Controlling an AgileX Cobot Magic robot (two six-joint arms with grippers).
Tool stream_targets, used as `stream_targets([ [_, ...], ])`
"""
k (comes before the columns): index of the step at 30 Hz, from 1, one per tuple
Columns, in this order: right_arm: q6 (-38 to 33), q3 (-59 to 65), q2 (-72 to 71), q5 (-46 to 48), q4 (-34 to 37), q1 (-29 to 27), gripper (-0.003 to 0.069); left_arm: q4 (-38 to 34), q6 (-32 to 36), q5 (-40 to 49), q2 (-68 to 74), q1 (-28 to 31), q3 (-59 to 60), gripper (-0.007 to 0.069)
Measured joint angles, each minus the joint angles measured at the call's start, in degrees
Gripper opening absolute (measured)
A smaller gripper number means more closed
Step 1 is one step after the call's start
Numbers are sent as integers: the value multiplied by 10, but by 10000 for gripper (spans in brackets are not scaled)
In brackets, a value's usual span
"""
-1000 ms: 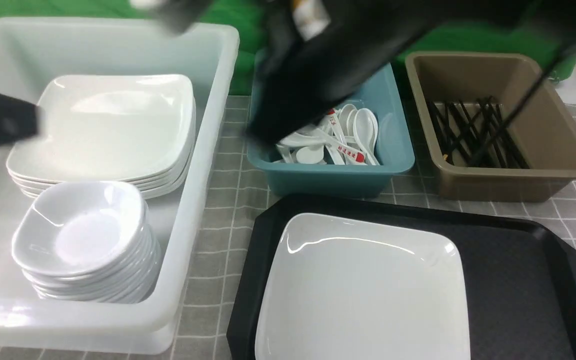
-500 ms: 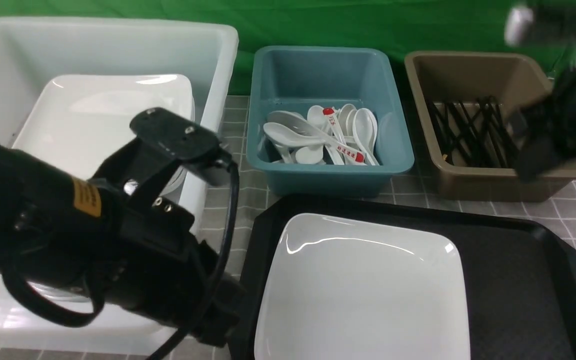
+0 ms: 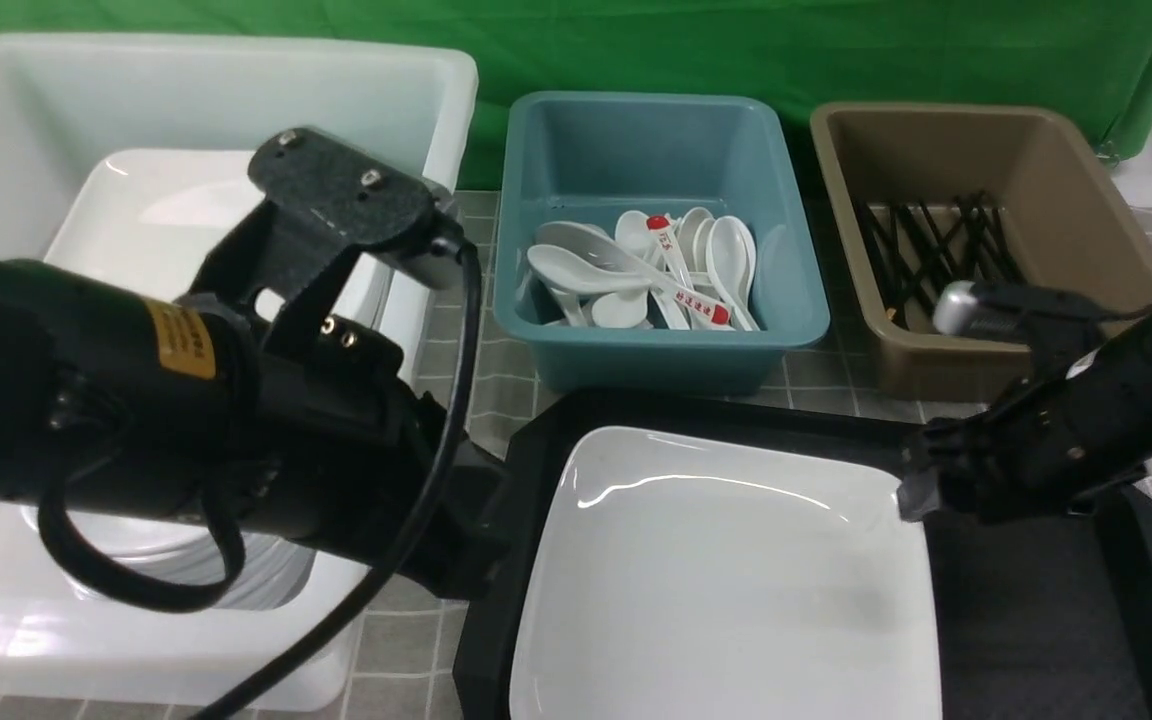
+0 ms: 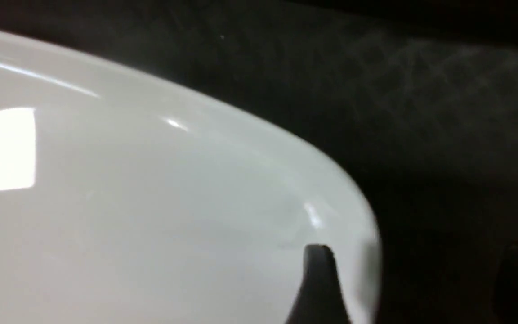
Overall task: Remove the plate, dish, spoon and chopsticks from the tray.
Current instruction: Use the right arm to grab a plate from the dinner plate
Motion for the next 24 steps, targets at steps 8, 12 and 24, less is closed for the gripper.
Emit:
stream_targets([
  [8,-19,-15,47,-45,3,41,414,0,-21,5,0,-1,0,2],
  [12,-32,-16,48,-47,15,48,301,0,-28,6,0,-1,0,2],
  [24,-45,-15,-81,33,5,52,150,63,-181,32,0,-1,0,2],
])
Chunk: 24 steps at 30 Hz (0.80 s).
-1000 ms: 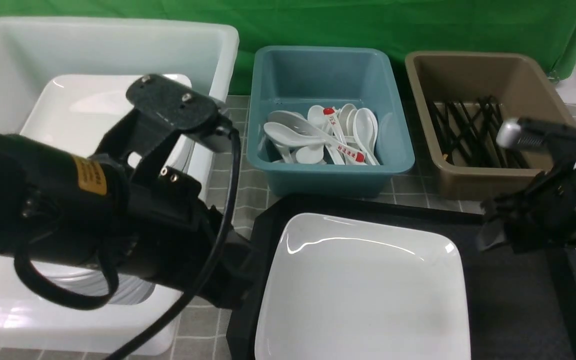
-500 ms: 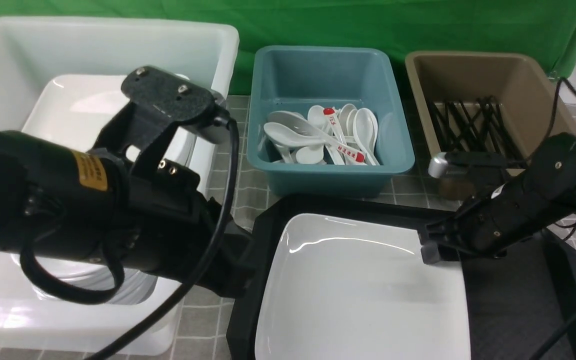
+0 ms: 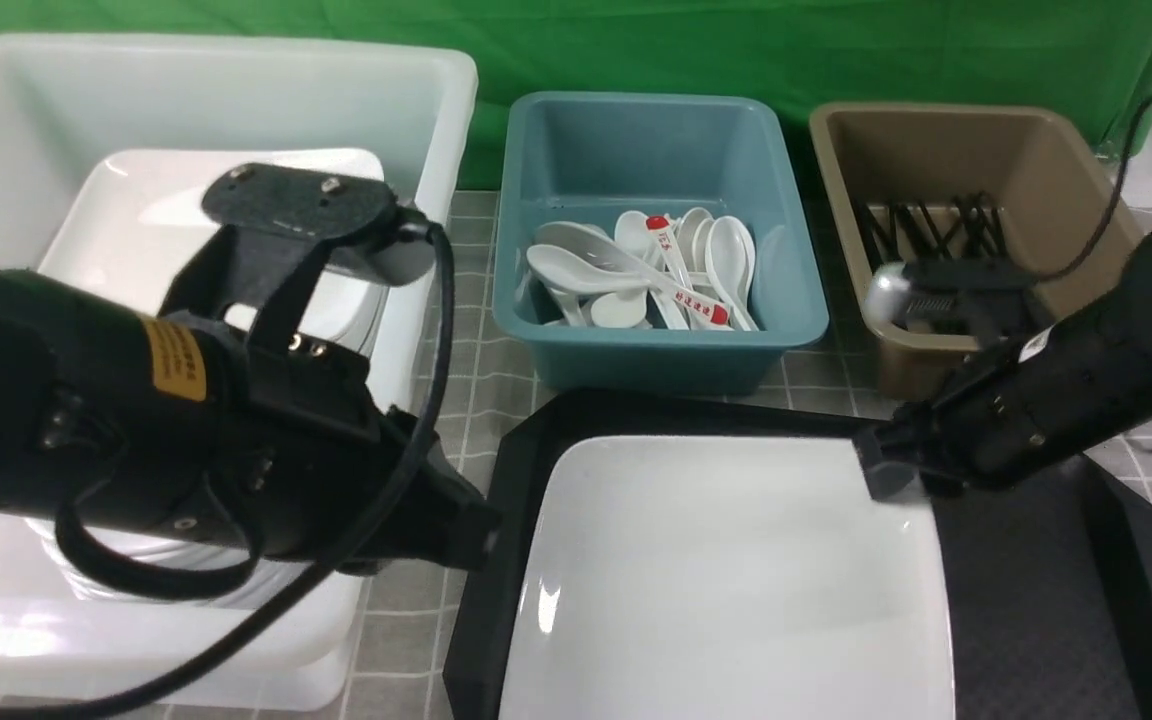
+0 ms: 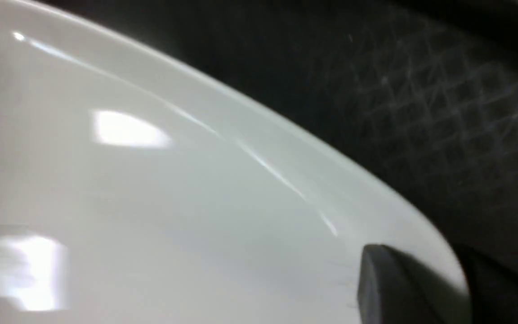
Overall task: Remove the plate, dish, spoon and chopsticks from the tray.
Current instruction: Use the right arm to grab a plate from the dinner plate, then use the right arm to put the plate into the large storage box on the left
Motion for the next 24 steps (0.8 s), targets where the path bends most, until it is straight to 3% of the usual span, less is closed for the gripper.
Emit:
stream_targets([
  [5,2,-4,-117,8,6,3,64,79,-95,8,0,10,0,2],
  [14,7,-97,-171,16,-16,3,61,101,-112,23,-13,120,0,2],
  [18,2,-198,-145,16,18,5,61,95,-71,22,-37,237,-10,2],
  [19,-1,-242,-125,16,36,10,61,76,-37,21,-44,282,-19,2],
  [24,-3,-371,-43,10,68,48,61,-10,51,16,-65,383,-30,2],
])
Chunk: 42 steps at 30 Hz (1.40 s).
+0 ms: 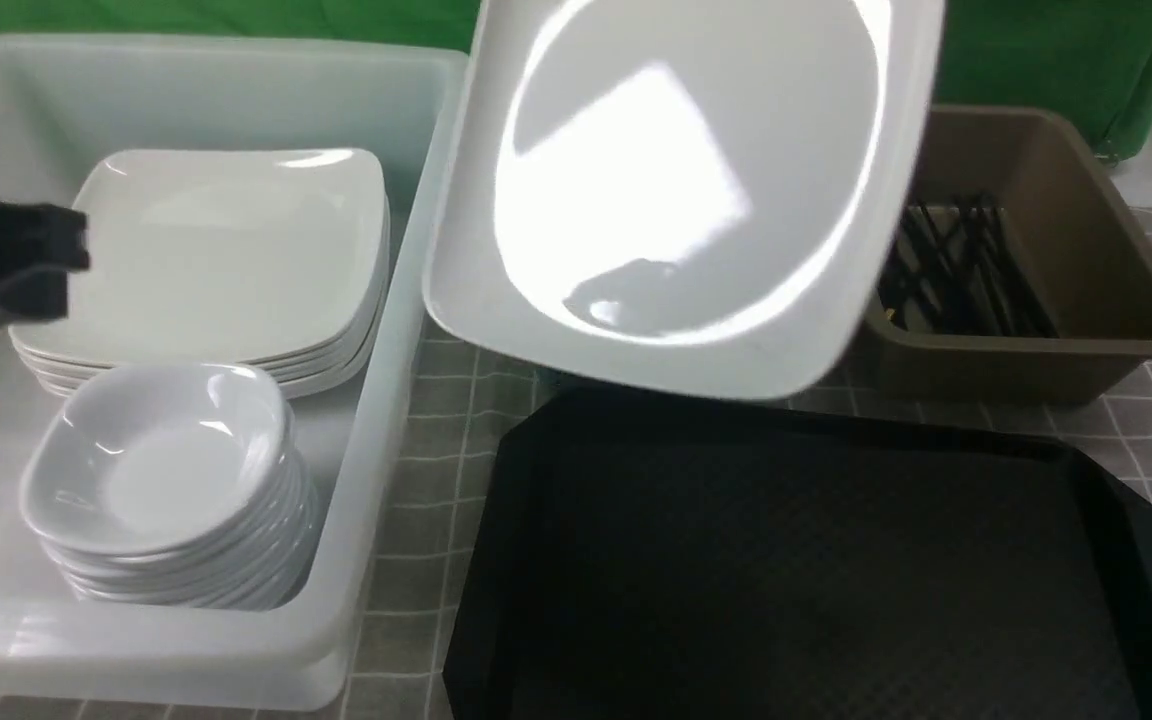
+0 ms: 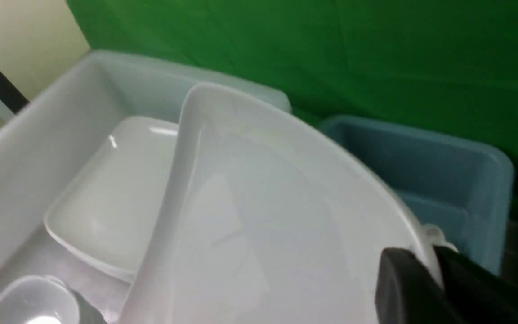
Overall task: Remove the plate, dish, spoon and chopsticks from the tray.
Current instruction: Use the right arm to put the plate into the large storage box on the left
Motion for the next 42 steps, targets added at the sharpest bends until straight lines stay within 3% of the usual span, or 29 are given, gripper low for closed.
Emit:
stream_targets([
  [5,0,-172,157,-49,13,81,61,-45,34,14,-12,83,0,2],
  [12,-4,-333,340,-156,17,150,61,-60,49,44,-13,99,0,2],
  [19,-27,-410,476,-218,16,173,61,-73,64,52,-28,99,0,2],
  [31,-88,-424,523,-251,28,183,69,-72,64,55,-36,99,0,2],
  [34,-112,-424,528,-260,28,183,122,-72,64,55,-36,99,0,2],
  [39,-160,-424,536,-277,20,183,335,-72,66,55,-36,99,0,2],
  [42,-180,-424,537,-281,18,183,398,-72,74,55,-36,99,0,2],
])
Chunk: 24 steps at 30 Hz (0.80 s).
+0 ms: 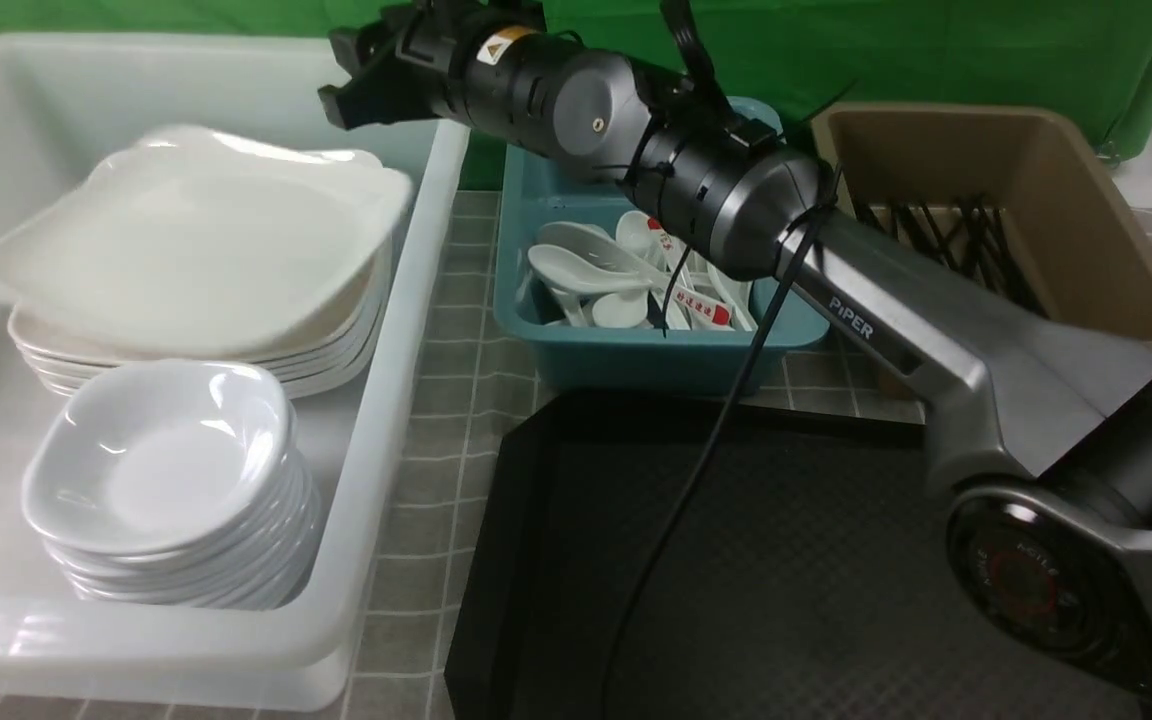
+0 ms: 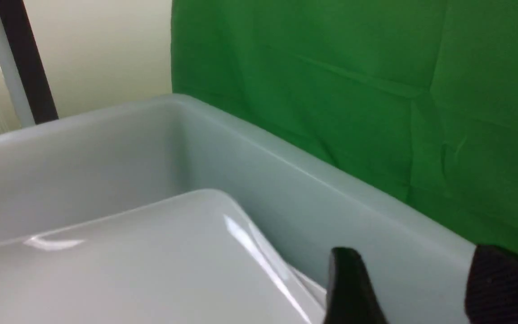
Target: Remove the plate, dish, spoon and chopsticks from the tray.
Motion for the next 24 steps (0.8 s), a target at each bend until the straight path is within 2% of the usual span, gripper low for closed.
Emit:
stream_targets([
  [5,-5,0,-2,19,-1,0,363,-1,0,0,0,0,0,2],
  [8,-4,0,-26,109,-13,-1,227,0,0,0,0,0,0,2],
  [10,14,0,-59,197,-28,-7,101,0,0,-2,1,0,0,2],
  [12,43,0,-94,274,-46,-14,54,0,1,-9,2,0,0,2],
  [18,157,-2,-216,492,-161,-58,27,25,-15,-18,68,10,-35,2],
  [22,182,-3,-269,625,-215,-96,28,47,-34,-4,168,35,-117,2],
  [24,188,6,-287,638,-220,-109,28,48,-36,3,210,47,-147,2],
])
